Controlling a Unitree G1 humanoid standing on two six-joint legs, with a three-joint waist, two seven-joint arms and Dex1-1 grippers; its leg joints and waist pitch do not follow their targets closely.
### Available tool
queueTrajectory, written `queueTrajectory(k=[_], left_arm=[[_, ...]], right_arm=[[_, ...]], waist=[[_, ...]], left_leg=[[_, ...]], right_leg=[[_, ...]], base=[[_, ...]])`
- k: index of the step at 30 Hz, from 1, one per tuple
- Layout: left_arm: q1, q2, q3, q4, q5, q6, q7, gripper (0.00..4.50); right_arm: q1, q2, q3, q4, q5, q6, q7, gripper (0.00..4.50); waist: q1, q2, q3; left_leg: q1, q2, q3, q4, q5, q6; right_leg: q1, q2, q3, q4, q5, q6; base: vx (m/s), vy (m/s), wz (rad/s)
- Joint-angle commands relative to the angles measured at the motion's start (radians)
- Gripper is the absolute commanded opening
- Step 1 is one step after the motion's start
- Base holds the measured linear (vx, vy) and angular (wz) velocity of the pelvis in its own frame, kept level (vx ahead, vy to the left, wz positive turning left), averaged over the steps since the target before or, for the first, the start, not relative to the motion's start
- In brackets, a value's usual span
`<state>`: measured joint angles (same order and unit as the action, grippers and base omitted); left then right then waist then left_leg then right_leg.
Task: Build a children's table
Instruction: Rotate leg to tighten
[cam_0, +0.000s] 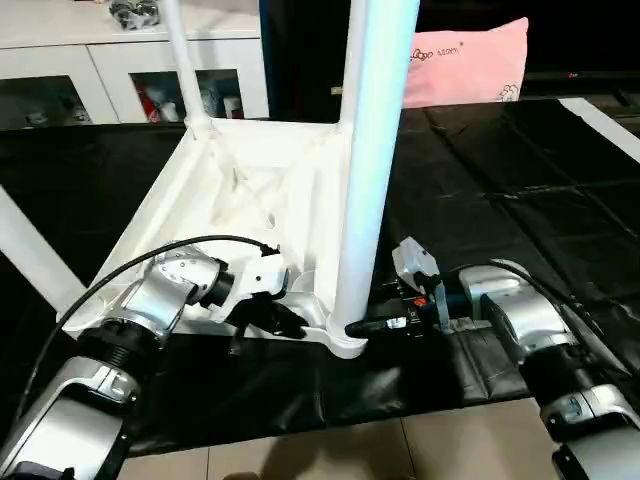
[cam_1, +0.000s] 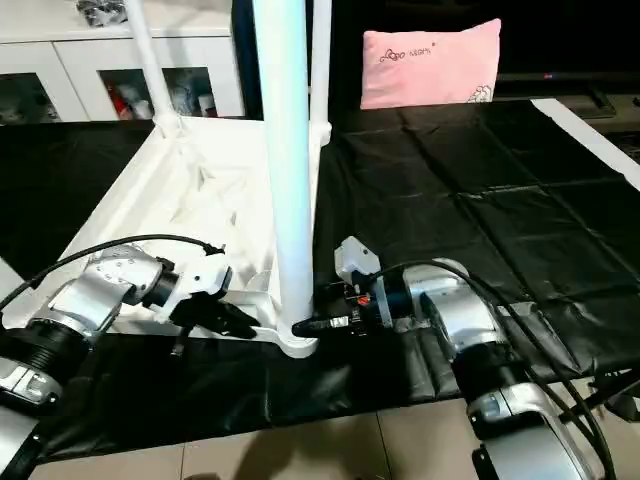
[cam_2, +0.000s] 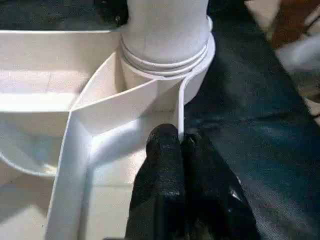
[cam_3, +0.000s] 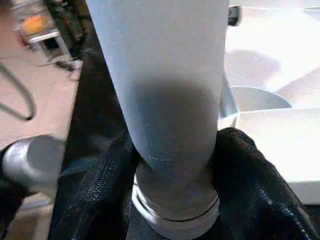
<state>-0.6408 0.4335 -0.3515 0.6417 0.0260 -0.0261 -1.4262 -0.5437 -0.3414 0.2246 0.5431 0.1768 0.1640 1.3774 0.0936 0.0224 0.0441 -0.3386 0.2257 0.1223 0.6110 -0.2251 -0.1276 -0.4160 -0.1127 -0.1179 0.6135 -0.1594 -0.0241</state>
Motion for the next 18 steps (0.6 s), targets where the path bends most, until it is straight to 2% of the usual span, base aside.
queueTrajectory(k=[1, 2, 3, 4, 5, 6, 7, 8, 10, 11, 12, 13, 15, 17, 18], left_arm=[[-0.007, -0.029, -0.001, 0.008, 0.022, 0.026, 0.075, 0.0], [-0.012, -0.052, 0.017, 0.01, 0.02, 0.065, 0.133, 0.0], [-0.024, -0.083, 0.039, 0.008, 0.023, 0.155, 0.218, 0.0], [-0.039, -0.119, 0.066, 0.01, 0.021, 0.233, 0.305, 0.0], [-0.039, -0.119, 0.066, 0.01, 0.021, 0.233, 0.305, 0.0], [-0.054, -0.152, 0.091, 0.014, 0.011, 0.298, 0.372, 0.0], [-0.054, -0.152, 0.091, 0.014, 0.011, 0.298, 0.372, 0.0], [-0.087, -0.224, 0.137, 0.031, -0.014, 0.36, 0.487, 0.0], [-0.092, -0.234, 0.141, 0.033, -0.016, 0.365, 0.5, 0.0], [-0.106, -0.262, 0.152, 0.045, -0.019, 0.37, 0.544, 0.0], [-0.115, -0.279, 0.158, 0.053, -0.019, 0.372, 0.577, 0.0], [-0.125, -0.295, 0.164, 0.067, -0.018, 0.366, 0.612, 0.0], [-0.131, -0.308, 0.17, 0.075, -0.015, 0.364, 0.639, 0.0], [-0.135, -0.322, 0.175, 0.073, -0.002, 0.378, 0.667, 0.0], [-0.133, -0.325, 0.177, 0.064, 0.005, 0.391, 0.674, 0.0]], right_arm=[[0.014, 0.022, 0.009, 0.004, 0.001, 0.036, -0.03, 2.01], [0.008, 0.05, -0.005, 0.034, -0.021, 0.035, -0.125, 2.01], [-0.005, 0.093, -0.027, 0.07, -0.039, 0.046, -0.244, 2.01], [-0.017, 0.136, -0.048, 0.102, -0.05, 0.065, -0.355, 2.0], [-0.017, 0.136, -0.048, 0.102, -0.05, 0.065, -0.355, 2.0], [-0.03, 0.175, -0.064, 0.13, -0.058, 0.083, -0.446, 2.0], [-0.03, 0.175, -0.064, 0.13, -0.058, 0.083, -0.446, 2.0], [-0.066, 0.268, -0.093, 0.192, -0.053, 0.121, -0.603, 1.99], [-0.072, 0.281, -0.097, 0.202, -0.052, 0.125, -0.624, 1.99], [-0.093, 0.321, -0.104, 0.235, -0.053, 0.131, -0.69, 1.99], [-0.108, 0.347, -0.108, 0.258, -0.057, 0.131, -0.738, 1.99], [-0.129, 0.367, -0.106, 0.288, -0.066, 0.124, -0.78, 1.99], [-0.144, 0.382, -0.107, 0.308, -0.073, 0.113, -0.807, 1.99], [-0.16, 0.402, -0.113, 0.327, -0.077, 0.096, -0.802, 1.99], [-0.163, 0.407, -0.12, 0.33, -0.078, 0.092, -0.802, 2.34]], waist=[[-0.011, -0.008, -0.059], [-0.014, -0.006, -0.057], [-0.02, -0.002, -0.055], [-0.025, -0.004, -0.052], [-0.035, -0.008, -0.051], [-0.042, -0.006, -0.051], [-0.055, -0.007, -0.052], [-0.07, -0.01, -0.051], [-0.08, -0.01, -0.052], [-0.083, -0.01, -0.054], [-0.093, -0.008, -0.055], [-0.098, -0.012, -0.055], [-0.1, -0.009, -0.056], [-0.101, -0.01, -0.058], [-0.102, -0.009, -0.058]], left_leg=[[-0.016, -0.011, 0.04, -0.081, -0.145, 0.049], [-0.015, -0.011, 0.04, -0.083, -0.16, 0.04], [-0.011, -0.013, 0.04, -0.084, -0.185, 0.02], [-0.008, -0.018, 0.038, -0.086, -0.21, 0.011], [-0.019, -0.021, 0.033, -0.089, -0.208, 0.0], [-0.019, -0.023, 0.032, -0.089, -0.218, 0.001], [-0.018, -0.025, 0.031, -0.086, -0.225, 0.002], [-0.021, -0.028, 0.031, -0.084, -0.234, 0.006], [-0.019, -0.032, 0.03, -0.081, -0.246, 0.009], [-0.018, -0.033, 0.029, -0.08, -0.252, 0.015], [-0.019, -0.035, 0.03, -0.078, -0.248, 0.03], [-0.018, -0.036, 0.03, -0.077, -0.248, 0.036], [-0.02, -0.034, 0.029, -0.079, -0.245, 0.038], [-0.021, -0.029, 0.03, -0.081, -0.233, 0.056], [-0.022, -0.026, 0.029, -0.083, -0.228, 0.057]], right_leg=[[0.075, -0.023, 0.044, -0.076, -0.311, -0.187], [0.073, -0.025, 0.045, -0.079, -0.348, -0.173], [0.072, -0.025, 0.044, -0.083, -0.408, -0.151], [0.069, -0.023, 0.039, -0.096, -0.477, -0.123], [0.078, -0.023, 0.034, -0.095, -0.506, -0.099], [0.077, -0.022, 0.03, -0.101, -0.528, -0.084], [0.073, -0.021, 0.028, -0.104, -0.532, -0.079], [0.072, -0.017, 0.025, -0.107, -0.539, -0.077], [0.07, -0.017, 0.019, -0.114, -0.565, -0.07], [0.07, -0.017, 0.017, -0.115, -0.568, -0.067], [0.066, -0.016, 0.016, -0.12, -0.563, -0.071], [0.062, -0.015, 0.015, -0.12, -0.554, -0.077], [0.065, -0.014, 0.016, -0.116, -0.533, -0.087], [0.066, -0.015, 0.023, -0.109, -0.471, -0.115], [0.067, -0.015, 0.025, -0.105, -0.451, -0.124]], base=[[0.0, 0.0, 0.0], [0.0, 0.0, 0.0], [0.0, 0.0, 0.0], [0.0, 0.0, 0.0], [0.0, 0.0, 0.0], [0.0, 0.0, 0.0], [0.0, 0.0, 0.0], [0.0, 0.0, 0.0], [0.0, 0.0, 0.0], [0.0, 0.0, 0.0], [0.0, 0.0, 0.0], [0.0, 0.0, 0.0], [0.0, 0.0, 0.0], [0.0, 0.0, 0.0], [0.0, 0.0, 0.0]])
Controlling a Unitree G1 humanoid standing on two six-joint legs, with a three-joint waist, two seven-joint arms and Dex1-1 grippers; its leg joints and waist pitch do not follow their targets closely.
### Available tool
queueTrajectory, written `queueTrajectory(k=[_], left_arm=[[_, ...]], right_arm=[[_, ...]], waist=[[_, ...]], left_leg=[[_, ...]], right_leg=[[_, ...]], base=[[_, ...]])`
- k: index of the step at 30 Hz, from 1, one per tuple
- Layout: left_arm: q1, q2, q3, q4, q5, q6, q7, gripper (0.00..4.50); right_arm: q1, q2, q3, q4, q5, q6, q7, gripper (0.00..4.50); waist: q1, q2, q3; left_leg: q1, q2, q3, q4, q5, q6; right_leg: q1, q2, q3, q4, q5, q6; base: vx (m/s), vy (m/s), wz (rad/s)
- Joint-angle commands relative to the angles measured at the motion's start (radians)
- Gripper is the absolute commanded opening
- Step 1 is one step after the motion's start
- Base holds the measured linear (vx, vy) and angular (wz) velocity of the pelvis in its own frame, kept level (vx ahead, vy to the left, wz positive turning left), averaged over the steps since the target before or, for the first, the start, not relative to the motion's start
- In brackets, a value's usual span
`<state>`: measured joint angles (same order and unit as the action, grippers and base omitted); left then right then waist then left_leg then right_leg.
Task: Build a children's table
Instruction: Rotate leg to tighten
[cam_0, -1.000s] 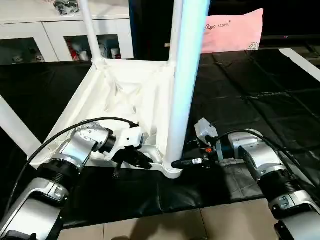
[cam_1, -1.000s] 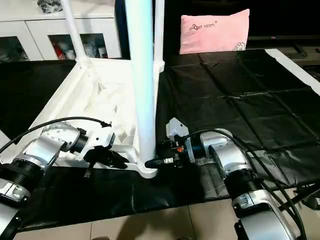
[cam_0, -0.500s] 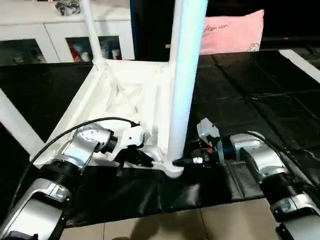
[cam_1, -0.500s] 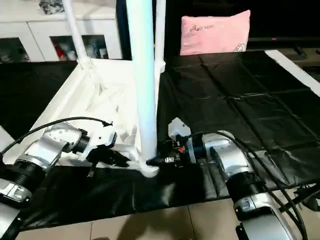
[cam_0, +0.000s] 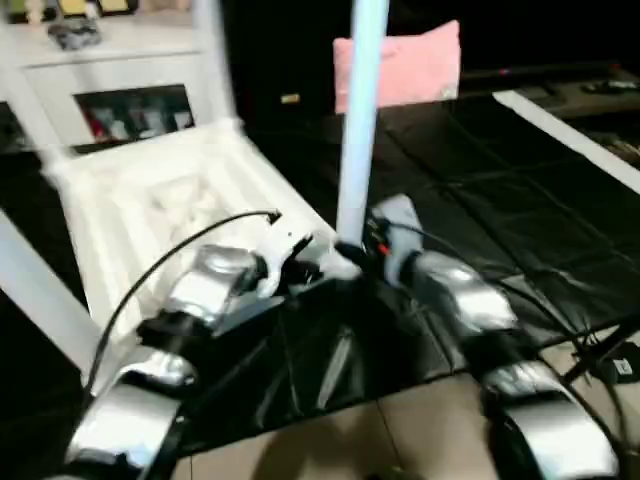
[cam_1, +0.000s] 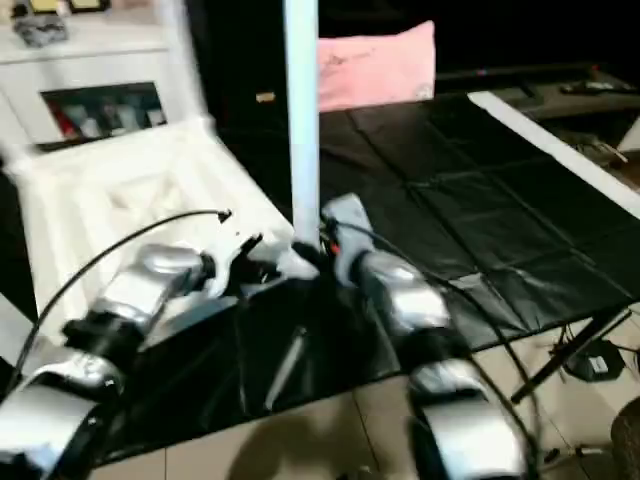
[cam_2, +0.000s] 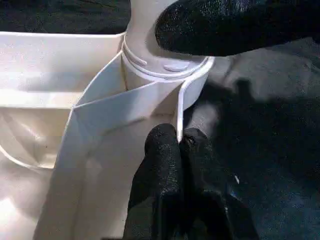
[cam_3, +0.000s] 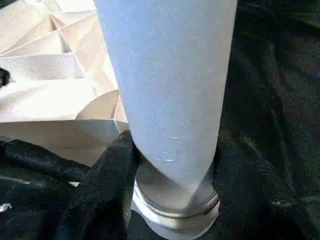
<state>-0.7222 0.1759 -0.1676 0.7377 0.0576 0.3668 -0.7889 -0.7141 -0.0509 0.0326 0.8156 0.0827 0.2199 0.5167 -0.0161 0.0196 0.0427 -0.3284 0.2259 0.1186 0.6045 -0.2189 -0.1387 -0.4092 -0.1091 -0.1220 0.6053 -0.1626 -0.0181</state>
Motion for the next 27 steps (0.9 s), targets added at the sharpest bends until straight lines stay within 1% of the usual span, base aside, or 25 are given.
queueTrajectory(k=[1, 2, 3, 4, 5, 6, 7, 8, 9, 10, 11, 12, 13, 14, 15, 16, 17, 18, 19, 21, 22, 23, 25, 27], left_arm=[[-0.052, -0.067, -0.007, -0.032, -0.026, -0.002, 0.036, 0.0], [-0.048, -0.066, -0.006, -0.044, -0.019, 0.011, 0.042, 0.0], [-0.045, -0.064, -0.006, -0.049, -0.016, 0.016, 0.042, 0.0], [-0.042, -0.06, -0.006, -0.053, -0.014, 0.019, 0.041, 0.0], [-0.032, -0.037, -0.015, -0.058, -0.003, 0.003, 0.024, 0.0], [-0.025, -0.018, -0.027, -0.054, 0.012, -0.016, 0.014, 0.0], [-0.025, -0.018, -0.027, -0.054, 0.012, -0.016, 0.014, 0.0], [-0.02, 0.001, -0.045, -0.047, 0.031, -0.045, 0.008, 0.0], [-0.017, 0.013, -0.056, -0.042, 0.043, -0.063, 0.005, 0.0], [-0.012, 0.023, -0.058, -0.039, 0.042, -0.072, -0.009, 0.0], [-0.004, 0.035, -0.057, -0.036, 0.036, -0.084, -0.03, 0.0], [0.001, 0.044, -0.06, -0.038, 0.034, -0.096, -0.05, 0.0], [0.004, 0.049, -0.062, -0.04, 0.033, -0.102, -0.061, 0.0], [0.02, 0.081, -0.081, -0.049, 0.04, -0.143, -0.12, 0.0], [0.026, 0.092, -0.085, -0.054, 0.036, -0.153, -0.147, 0.0], [0.035, 0.106, -0.087, -0.064, 0.027, -0.156, -0.188, 0.0], [0.041, 0.116, -0.09, -0.069, 0.02, -0.165, -0.222, 0.0], [0.044, 0.122, -0.093, -0.073, 0.017, -0.17, -0.242, 0.0], [0.048, 0.135, -0.101, -0.073, 0.013, -0.201, -0.276, 0.0], [0.054, 0.146, -0.105, -0.074, 0.001, -0.232, -0.316, 0.0], [0.062, 0.161, -0.111, -0.077, -0.025, -0.248, -0.378, 0.0], [0.064, 0.166, -0.116, -0.08, -0.028, -0.259, -0.398, 0.0], [0.066, 0.171, -0.119, -0.081, -0.03, -0.271, -0.415, 0.0], [0.071, 0.191, -0.137, -0.083, -0.03, -0.303, -0.474, 0.0]], right_arm=[[0.007, 0.117, 0.072, 0.057, 0.016, 0.036, 0.059, 2.34], [0.005, 0.122, 0.056, 0.057, 0.02, 0.034, 0.057, 2.69], [0.005, 0.121, 0.048, 0.055, 0.022, 0.033, 0.057, 2.71], [0.005, 0.12, 0.042, 0.053, 0.024, 0.031, 0.057, 2.73], [0.012, 0.1, 0.037, 0.043, 0.021, 0.013, 0.066, 2.9], [0.019, 0.084, 0.037, 0.031, 0.023, 0.008, 0.082, 2.9], [0.019, 0.084, 0.037, 0.031, 0.023, 0.008, 0.082, 3.14], [0.024, 0.068, 0.037, 0.022, 0.026, 0.002, 0.093, 3.19], [0.026, 0.06, 0.037, 0.017, 0.029, 0.0, 0.1, 3.19], [0.033, 0.044, 0.039, 0.003, 0.032, -0.006, 0.122, 3.29], [0.044, 0.022, 0.043, -0.018, 0.036, -0.015, 0.156, 3.29], [0.052, 0.004, 0.046, -0.034, 0.038, -0.026, 0.182, 3.43], [0.057, -0.006, 0.048, -0.043, 0.039, -0.031, 0.197, 3.63], [0.075, -0.053, 0.047, -0.082, 0.048, -0.049, 0.275, 3.63], [0.08, -0.073, 0.045, -0.096, 0.053, -0.054, 0.308, 3.68], [0.086, -0.101, 0.04, -0.115, 0.058, -0.061, 0.361, 3.77], [0.089, -0.124, 0.042, -0.126, 0.057, -0.068, 0.395, 3.77], [0.09, -0.137, 0.044, -0.132, 0.055, -0.073, 0.416, 3.92], [0.093, -0.16, 0.054, -0.139, 0.051, -0.087, 0.452, 4.08], [0.096, -0.18, 0.065, -0.146, 0.048, -0.096, 0.489, 4.08], [0.106, -0.212, 0.083, -0.165, 0.052, -0.118, 0.557, 4.14], [0.11, -0.221, 0.091, -0.171, 0.05, -0.128, 0.575, 4.42], [0.113, -0.228, 0.098, -0.176, 0.049, -0.137, 0.59, 4.42], [0.122, -0.257, 0.12, -0.192, 0.044, -0.167, 0.653, 4.42]], waist=[[0.008, -0.006, -0.057], [0.008, -0.007, -0.059], [0.008, -0.007, -0.059], [0.008, -0.006, -0.06], [0.008, -0.006, -0.06], [0.008, -0.005, -0.062], [0.01, -0.005, -0.064], [0.01, -0.004, -0.063], [0.011, -0.004, -0.064], [0.011, 0.006, -0.063], [0.013, 0.003, -0.062], [0.014, 0.0, -0.063], [0.017, 0.0, -0.062], [0.021, -0.001, -0.063], [0.026, -0.001, -0.064], [0.027, 0.0, -0.063], [0.027, -0.01, -0.064], [0.031, -0.005, -0.063], [0.03, -0.006, -0.063], [0.035, -0.004, -0.061], [0.04, -0.006, -0.062], [0.045, -0.006, -0.063], [0.055, -0.005, -0.063], [0.06, -0.006, -0.064]], left_leg=[[-0.034, -0.026, 0.033, -0.077, -0.226, 0.071], [-0.035, -0.024, 0.033, -0.078, -0.208, 0.077], [-0.035, -0.024, 0.033, -0.078, -0.208, 0.077], [-0.035, -0.024, 0.034, -0.077, -0.194, 0.082], [-0.035, -0.024, 0.035, -0.077, -0.186, 0.087], [-0.036, -0.025, 0.035, -0.075, -0.175, 0.09], [-0.037, -0.024, 0.034, -0.076, -0.164, 0.091], [-0.04, -0.024, 0.034, -0.076, -0.149, 0.094], [-0.04, -0.024, 0.034, -0.075, -0.141, 0.098], [-0.039, -0.023, 0.034, -0.076, -0.142, 0.095], [-0.038, -0.023, 0.035, -0.076, -0.148, 0.096], [-0.037, -0.022, 0.037, -0.075, -0.153, 0.1], [-0.037, -0.022, 0.037, -0.076, -0.153, 0.102], [-0.037, -0.021, 0.037, -0.075, -0.149, 0.104], [-0.039, -0.02, 0.036, -0.075, -0.146, 0.109], [-0.037, -0.018, 0.037, -0.075, -0.144, 0.114], [-0.038, -0.017, 0.038, -0.075, -0.143, 0.114], [-0.037, -0.018, 0.038, -0.076, -0.141, 0.114], [-0.037, -0.016, 0.038, -0.076, -0.143, 0.112], [-0.034, -0.015, 0.038, -0.077, -0.15, 0.109], [-0.033, -0.014, 0.039, -0.077, -0.147, 0.109], [-0.032, -0.013, 0.039, -0.077, -0.139, 0.11], [-0.03, -0.01, 0.041, -0.077, -0.116, 0.112], [-0.03, -0.01, 0.041, -0.077, -0.117, 0.112]], right_leg=[[0.062, -0.019, 0.03, -0.095, -0.43, -0.138], [0.064, -0.019, 0.034, -0.087, -0.381, -0.16], [0.064, -0.019, 0.034, -0.087, -0.381, -0.16], [0.066, -0.02, 0.035, -0.085, -0.353, -0.176], [0.067, -0.02, 0.035, -0.085, -0.341, -0.183], [0.068, -0.02, 0.035, -0.084, -0.336, -0.186], [0.07, -0.021, 0.036, -0.081, -0.324, -0.188], [0.07, -0.02, 0.037, -0.08, -0.301, -0.194], [0.071, -0.02, 0.037, -0.078, -0.282, -0.201], [0.071, -0.02, 0.038, -0.075, -0.274, -0.208], [0.07, -0.018, 0.037, -0.08, -0.278, -0.202], [0.071, -0.019, 0.039, -0.078, -0.277, -0.209], [0.072, -0.019, 0.039, -0.08, -0.279, -0.208], [0.071, -0.02, 0.04, -0.08, -0.275, -0.209], [0.073, -0.019, 0.04, -0.077, -0.265, -0.21], [0.07, -0.02, 0.042, -0.075, -0.249, -0.217], [0.071, -0.02, 0.042, -0.075, -0.247, -0.219], [0.07, -0.02, 0.042, -0.074, -0.254, -0.223], [0.07, -0.021, 0.042, -0.073, -0.255, -0.224], [0.067, -0.022, 0.043, -0.076, -0.271, -0.222], [0.067, -0.022, 0.044, -0.074, -0.271, -0.221], [0.068, -0.023, 0.045, -0.072, -0.261, -0.223], [0.064, -0.022, 0.048, -0.067, -0.215, -0.24], [0.065, -0.022, 0.047, -0.066, -0.209, -0.241]], base=[[0.0, 0.0, 0.0], [0.0, 0.0, 0.0], [0.0, 0.0, 0.0], [0.0, 0.0, 0.0], [0.0, 0.0, 0.0], [0.0, 0.0, 0.0], [0.0, 0.0, 0.0], [0.0, 0.0, 0.0], [0.0, 0.0, 0.0], [0.0, 0.0, 0.0], [0.0, 0.0, 0.0], [0.0, 0.0, 0.0], [0.0, 0.0, 0.0], [0.0, 0.0, 0.0], [0.0, 0.0, 0.0], [0.0, 0.0, 0.0], [0.0, 0.0, 0.0], [0.0, 0.0, 0.0], [0.0, 0.0, 0.0], [0.0, 0.0, 0.0], [0.0, 0.0, 0.0], [0.0, 0.0, 0.0], [0.0, 0.0, 0.0], [0.0, 0.0, 0.0]])
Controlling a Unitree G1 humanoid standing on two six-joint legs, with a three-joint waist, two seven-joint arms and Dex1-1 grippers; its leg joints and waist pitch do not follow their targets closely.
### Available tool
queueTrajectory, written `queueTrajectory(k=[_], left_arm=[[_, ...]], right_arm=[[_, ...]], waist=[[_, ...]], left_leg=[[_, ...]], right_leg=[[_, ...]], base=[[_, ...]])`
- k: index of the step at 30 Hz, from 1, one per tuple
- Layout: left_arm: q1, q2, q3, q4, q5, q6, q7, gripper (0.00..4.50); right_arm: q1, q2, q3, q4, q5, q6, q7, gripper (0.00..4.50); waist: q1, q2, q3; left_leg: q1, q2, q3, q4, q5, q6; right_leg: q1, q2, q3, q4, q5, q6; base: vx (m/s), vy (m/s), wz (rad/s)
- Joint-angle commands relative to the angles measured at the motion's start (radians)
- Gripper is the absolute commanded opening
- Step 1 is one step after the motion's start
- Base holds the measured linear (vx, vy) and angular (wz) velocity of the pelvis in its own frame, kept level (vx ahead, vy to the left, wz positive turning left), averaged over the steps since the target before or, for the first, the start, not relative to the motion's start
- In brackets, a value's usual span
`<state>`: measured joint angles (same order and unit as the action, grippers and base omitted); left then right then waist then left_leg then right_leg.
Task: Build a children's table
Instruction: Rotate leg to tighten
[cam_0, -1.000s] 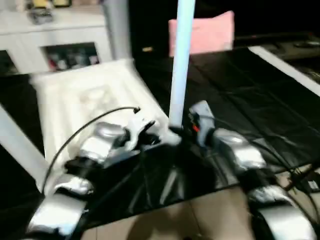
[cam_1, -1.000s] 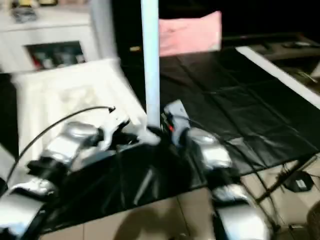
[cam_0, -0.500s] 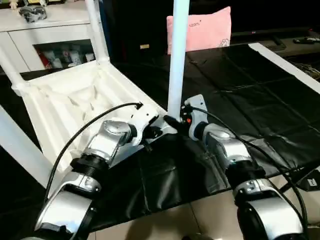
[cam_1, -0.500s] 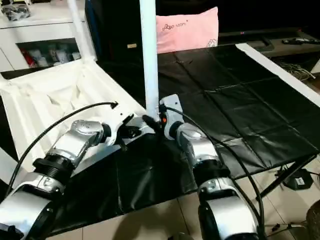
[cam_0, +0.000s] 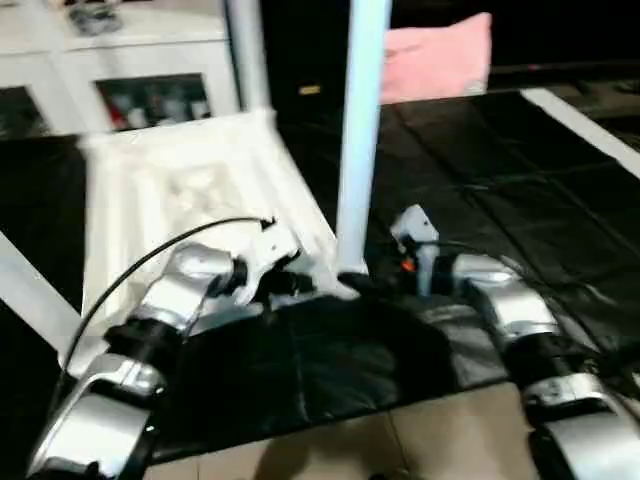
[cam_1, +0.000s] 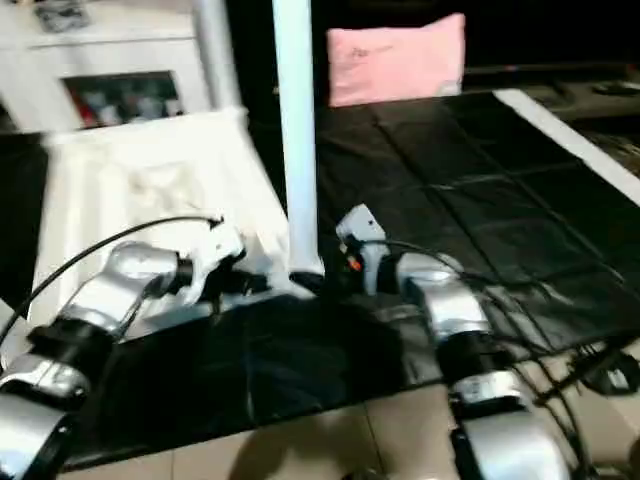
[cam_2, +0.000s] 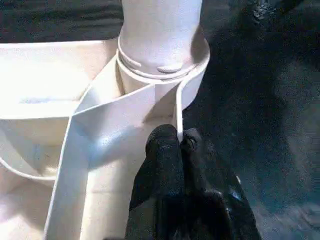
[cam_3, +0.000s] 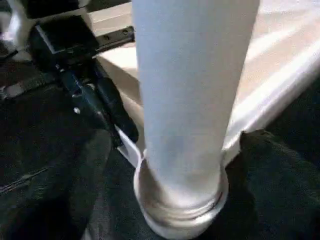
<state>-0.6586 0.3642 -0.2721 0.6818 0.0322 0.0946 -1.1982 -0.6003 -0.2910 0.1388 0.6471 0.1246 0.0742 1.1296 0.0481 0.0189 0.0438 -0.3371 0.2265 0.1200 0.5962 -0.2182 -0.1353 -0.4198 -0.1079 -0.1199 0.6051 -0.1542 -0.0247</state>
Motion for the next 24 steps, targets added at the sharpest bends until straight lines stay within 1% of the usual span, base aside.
queueTrajectory(k=[1, 2, 3, 6, 7, 8, 10, 11, 12, 13, 15, 17, 24], left_arm=[[0.011, 0.016, -0.043, -0.029, -0.006, -0.04, -0.102, 0.0], [0.013, 0.024, -0.049, -0.03, -0.005, -0.048, -0.119, 0.0], [0.014, 0.028, -0.052, -0.029, -0.003, -0.057, -0.133, 0.0], [0.018, 0.041, -0.062, -0.033, -0.004, -0.072, -0.179, 0.0], [0.021, 0.051, -0.074, -0.04, -0.01, -0.083, -0.218, 0.0], [0.023, 0.054, -0.078, -0.044, -0.014, -0.085, -0.233, 0.0], [0.024, 0.06, -0.085, -0.048, -0.016, -0.094, -0.255, 0.0], [0.024, 0.062, -0.089, -0.049, -0.016, -0.098, -0.264, 0.0], [0.024, 0.065, -0.093, -0.05, -0.016, -0.106, -0.275, 0.0], [0.024, 0.069, -0.097, -0.052, -0.018, -0.111, -0.293, 0.0], [0.024, 0.069, -0.097, -0.054, -0.018, -0.112, -0.296, 0.0], [0.025, 0.068, -0.098, -0.057, -0.019, -0.113, -0.303, 0.0], [0.033, 0.068, -0.11, -0.078, -0.022, -0.112, -0.322, 0.0]], right_arm=[[0.013, -0.032, 0.022, -0.034, 0.004, -0.026, 0.079, 4.42], [0.014, -0.038, 0.024, -0.041, 0.011, -0.019, 0.103, 4.42], [0.014, -0.042, 0.024, -0.044, 0.016, -0.014, 0.123, 4.42], [0.011, -0.055, 0.034, -0.047, 0.024, -0.012, 0.175, 4.42], [0.007, -0.063, 0.046, -0.043, 0.029, -0.014, 0.215, 4.42], [0.005, -0.065, 0.05, -0.041, 0.03, -0.017, 0.228, 4.27], [0.002, -0.069, 0.058, -0.037, 0.033, -0.017, 0.249, 4.27], [0.001, -0.07, 0.061, -0.035, 0.034, -0.015, 0.258, 4.27], [0.0, -0.072, 0.067, -0.034, 0.035, -0.008, 0.276, 3.98], [-0.002, -0.076, 0.077, -0.031, 0.03, -0.009, 0.301, 3.98], [-0.002, -0.076, 0.08, -0.03, 0.029, -0.007, 0.31, 3.93], [-0.001, -0.074, 0.084, -0.028, 0.028, -0.008, 0.32, 3.6], [-0.007, -0.063, 0.092, -0.011, 0.031, -0.018, 0.326, 3.02]], waist=[[0.001, -0.004, -0.064], [0.002, -0.002, -0.064], [0.004, -0.003, -0.064], [0.008, -0.003, -0.063], [0.011, -0.005, -0.064], [0.011, -0.004, -0.064], [0.013, -0.006, -0.063], [0.014, -0.005, -0.064], [0.014, -0.006, -0.063], [0.016, -0.008, -0.064], [0.017, -0.006, -0.064], [0.021, -0.008, -0.064], [0.032, -0.008, -0.065]], left_leg=[[-0.021, -0.01, 0.04, -0.07, -0.122, 0.11], [-0.021, -0.01, 0.04, -0.07, -0.123, 0.109], [-0.022, -0.01, 0.041, -0.07, -0.123, 0.109], [-0.021, -0.009, 0.041, -0.071, -0.131, 0.101], [-0.022, -0.009, 0.041, -0.071, -0.132, 0.101], [-0.021, -0.009, 0.041, -0.071, -0.126, 0.102], [-0.02, -0.008, 0.042, -0.071, -0.123, 0.1], [-0.02, -0.007, 0.042, -0.072, -0.124, 0.099], [-0.02, -0.007, 0.042, -0.072, -0.125, 0.099], [-0.021, -0.007, 0.042, -0.072, -0.122, 0.098], [-0.021, -0.007, 0.042, -0.072, -0.126, 0.098], [-0.02, -0.007, 0.043, -0.071, -0.112, 0.096], [-0.018, -0.006, 0.043, -0.072, -0.106, 0.088]], right_leg=[[0.078, -0.023, 0.045, -0.065, -0.215, -0.233], [0.078, -0.022, 0.045, -0.064, -0.212, -0.234], [0.078, -0.022, 0.046, -0.064, -0.207, -0.235], [0.078, -0.024, 0.046, -0.065, -0.223, -0.232], [0.079, -0.024, 0.046, -0.065, -0.231, -0.23], [0.078, -0.024, 0.046, -0.064, -0.226, -0.231], [0.076, -0.023, 0.047, -0.064, -0.223, -0.234], [0.077, -0.024, 0.047, -0.064, -0.225, -0.234], [0.077, -0.023, 0.046, -0.064, -0.227, -0.233], [0.077, -0.024, 0.047, -0.063, -0.227, -0.232], [0.077, -0.024, 0.047, -0.064, -0.231, -0.23], [0.077, -0.025, 0.048, -0.063, -0.229, -0.228], [0.075, -0.025, 0.048, -0.062, -0.231, -0.224]], base=[[0.0, 0.0, 0.0], [0.0, 0.0, 0.0], [0.0, 0.0, 0.0], [0.0, 0.0, 0.0], [0.0, 0.0, 0.0], [0.0, 0.0, 0.0], [0.0, 0.0, 0.0], [0.0, 0.0, 0.0], [0.0, 0.0, 0.0], [0.0, 0.0, 0.0], [0.0, 0.0, 0.0], [0.0, 0.0, 0.0], [0.0, 0.0, 0.0]])
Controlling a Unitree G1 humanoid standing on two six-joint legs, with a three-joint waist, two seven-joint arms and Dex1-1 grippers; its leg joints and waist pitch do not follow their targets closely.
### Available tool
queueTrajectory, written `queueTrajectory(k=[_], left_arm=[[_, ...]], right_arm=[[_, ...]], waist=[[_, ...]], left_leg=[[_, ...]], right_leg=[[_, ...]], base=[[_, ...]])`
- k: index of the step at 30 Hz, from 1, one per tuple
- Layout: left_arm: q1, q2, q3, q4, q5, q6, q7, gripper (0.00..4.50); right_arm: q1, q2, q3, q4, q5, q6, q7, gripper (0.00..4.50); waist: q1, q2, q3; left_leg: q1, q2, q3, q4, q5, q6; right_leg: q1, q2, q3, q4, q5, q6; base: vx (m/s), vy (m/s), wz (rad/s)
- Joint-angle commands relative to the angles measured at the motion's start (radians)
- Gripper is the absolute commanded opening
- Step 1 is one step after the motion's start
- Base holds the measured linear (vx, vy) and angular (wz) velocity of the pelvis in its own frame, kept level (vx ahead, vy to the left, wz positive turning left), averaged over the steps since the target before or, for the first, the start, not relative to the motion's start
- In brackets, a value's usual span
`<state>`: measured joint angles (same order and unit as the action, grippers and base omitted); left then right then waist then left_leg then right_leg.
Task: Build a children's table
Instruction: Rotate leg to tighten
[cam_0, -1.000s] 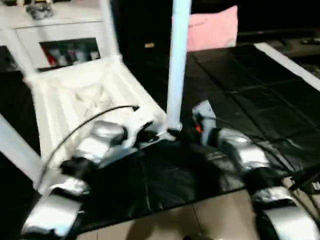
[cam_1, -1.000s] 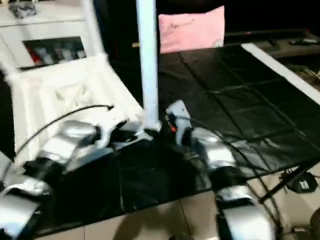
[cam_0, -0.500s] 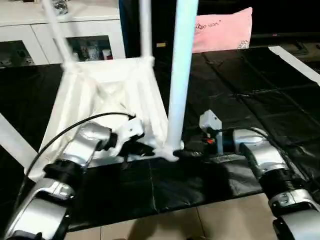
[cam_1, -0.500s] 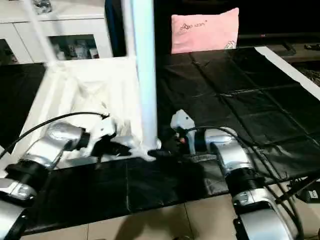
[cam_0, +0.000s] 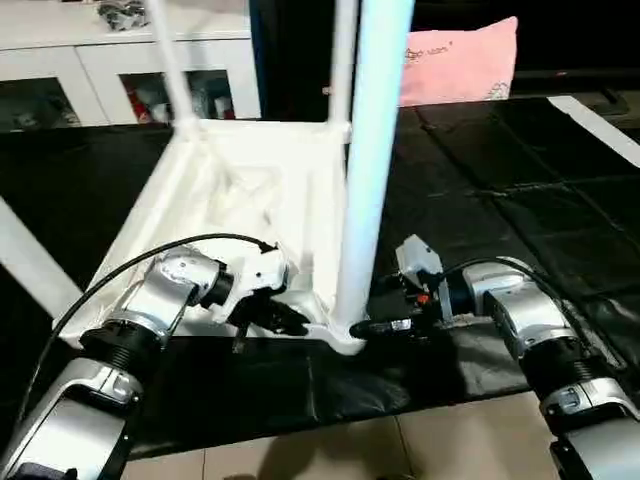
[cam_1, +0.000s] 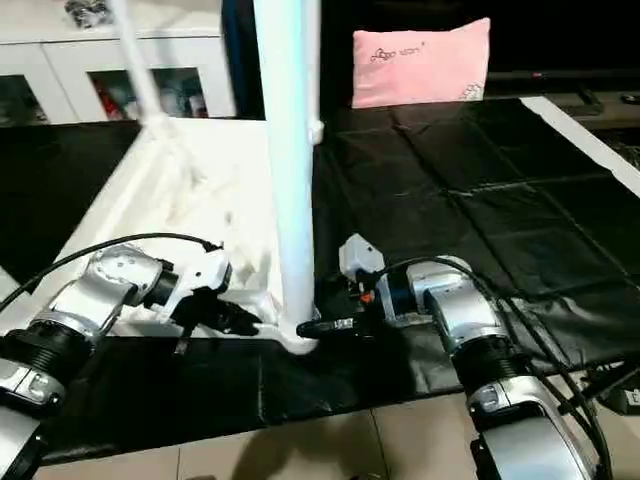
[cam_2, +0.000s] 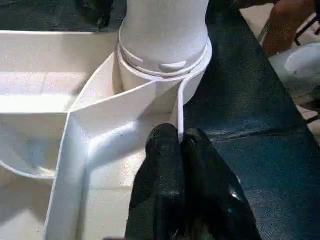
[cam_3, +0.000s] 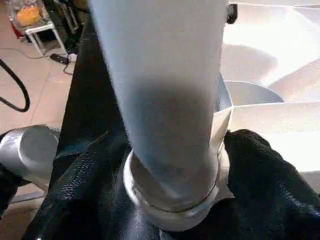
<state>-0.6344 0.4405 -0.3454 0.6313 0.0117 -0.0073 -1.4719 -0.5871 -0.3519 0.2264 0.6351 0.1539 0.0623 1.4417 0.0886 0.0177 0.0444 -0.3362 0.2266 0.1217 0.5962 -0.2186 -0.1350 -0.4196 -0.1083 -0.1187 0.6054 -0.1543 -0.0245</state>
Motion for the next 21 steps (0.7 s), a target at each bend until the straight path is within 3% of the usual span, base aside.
queueTrajectory(k=[1, 9, 17, 18, 21], left_arm=[[0.011, -0.008, -0.04, -0.032, -0.001, -0.01, -0.052, 0.0], [0.013, -0.006, -0.044, -0.035, 0.004, -0.01, -0.053, 0.0], [0.015, -0.013, -0.036, -0.03, 0.013, 0.022, 0.0, 0.0], [0.011, -0.042, -0.004, -0.02, 0.009, 0.065, 0.085, 0.0], [0.006, -0.073, 0.032, -0.019, -0.002, 0.118, 0.168, 0.0]], right_arm=[[-0.021, 0.001, 0.005, 0.001, 0.001, -0.004, 0.02, 2.83], [-0.012, 0.001, 0.016, -0.013, 0.007, 0.01, 0.037, 2.15], [0.032, 0.004, 0.005, -0.072, 0.035, 0.06, 0.036, 2.02], [0.073, 0.018, -0.018, -0.116, 0.059, 0.103, -0.01, 2.01], [0.096, 0.046, -0.04, -0.124, 0.06, 0.135, -0.097, 2.01]], waist=[[-0.009, -0.009, -0.065], [-0.009, -0.012, -0.066], [-0.005, -0.012, -0.065], [-0.005, -0.007, -0.064], [-0.006, -0.008, -0.058]], left_leg=[[-0.02, -0.006, 0.042, -0.072, -0.109, 0.088], [-0.022, -0.008, 0.042, -0.07, -0.091, 0.088], [-0.019, -0.007, 0.042, -0.072, -0.098, 0.087], [-0.018, -0.007, 0.042, -0.072, -0.098, 0.084], [-0.018, -0.009, 0.044, -0.075, -0.132, 0.07]], right_leg=[[0.075, -0.023, 0.047, -0.062, -0.231, -0.223], [0.077, -0.023, 0.047, -0.061, -0.229, -0.214], [0.076, -0.024, 0.047, -0.064, -0.245, -0.206], [0.075, -0.023, 0.048, -0.064, -0.242, -0.205], [0.074, -0.023, 0.047, -0.073, -0.294, -0.19]], base=[[0.0, 0.0, 0.0], [0.0, 0.0, 0.0], [0.0, 0.0, 0.0], [0.0, 0.0, 0.0], [0.0, 0.0, 0.0]])
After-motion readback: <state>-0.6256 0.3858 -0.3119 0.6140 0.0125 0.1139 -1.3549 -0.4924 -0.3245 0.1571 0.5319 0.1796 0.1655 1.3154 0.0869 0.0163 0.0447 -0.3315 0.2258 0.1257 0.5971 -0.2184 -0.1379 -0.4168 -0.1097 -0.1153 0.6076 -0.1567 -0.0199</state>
